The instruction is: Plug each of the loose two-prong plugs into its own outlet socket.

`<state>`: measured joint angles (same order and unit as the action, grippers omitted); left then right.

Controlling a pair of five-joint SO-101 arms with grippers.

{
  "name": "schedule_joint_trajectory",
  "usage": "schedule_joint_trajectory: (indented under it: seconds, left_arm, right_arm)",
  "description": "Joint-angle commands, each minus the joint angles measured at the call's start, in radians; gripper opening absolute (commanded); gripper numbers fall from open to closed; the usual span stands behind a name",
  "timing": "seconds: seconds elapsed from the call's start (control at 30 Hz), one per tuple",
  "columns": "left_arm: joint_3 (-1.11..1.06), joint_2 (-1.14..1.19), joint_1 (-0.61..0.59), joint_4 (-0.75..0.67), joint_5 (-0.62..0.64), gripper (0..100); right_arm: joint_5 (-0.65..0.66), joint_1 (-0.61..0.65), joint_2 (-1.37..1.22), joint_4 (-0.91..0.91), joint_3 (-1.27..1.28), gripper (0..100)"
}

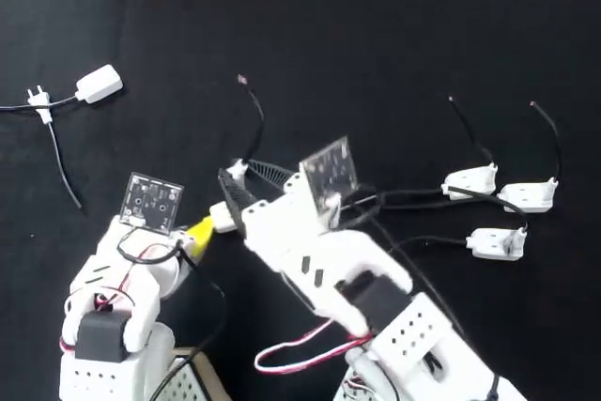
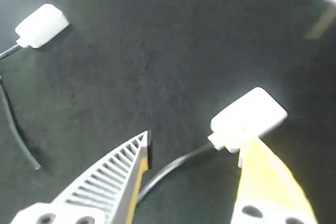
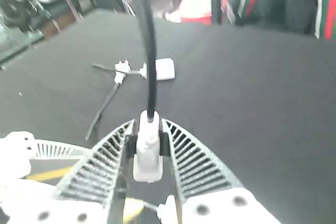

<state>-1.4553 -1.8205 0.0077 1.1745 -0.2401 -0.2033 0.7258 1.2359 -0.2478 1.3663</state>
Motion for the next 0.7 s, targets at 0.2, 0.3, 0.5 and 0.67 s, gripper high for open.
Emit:
schedule_joint_trajectory:
  seconds: [0.2, 0.3, 0.5, 0.67]
  left_arm:
    - [0.062, -0.005, 0.036, 0.017, 0.000, 17]
    - [0.067, -0.005, 0.038, 0.017, 0.002, 16]
    - [0.067, -0.005, 0.105, -0.018, 0.037, 22]
    - [0.068, -0.005, 0.159, -0.026, 0.037, 24]
  right_arm:
    - [-0.144, 0.035, 0.067, 0.080, 0.071, 1.1]
    - [-0.206, 0.040, 0.067, 0.069, 0.073, 1.1]
    - [-0.259, 0.089, 0.067, 0.068, 0.101, 1.1]
    - [-0.259, 0.106, 0.068, 0.061, 0.107, 1.1]
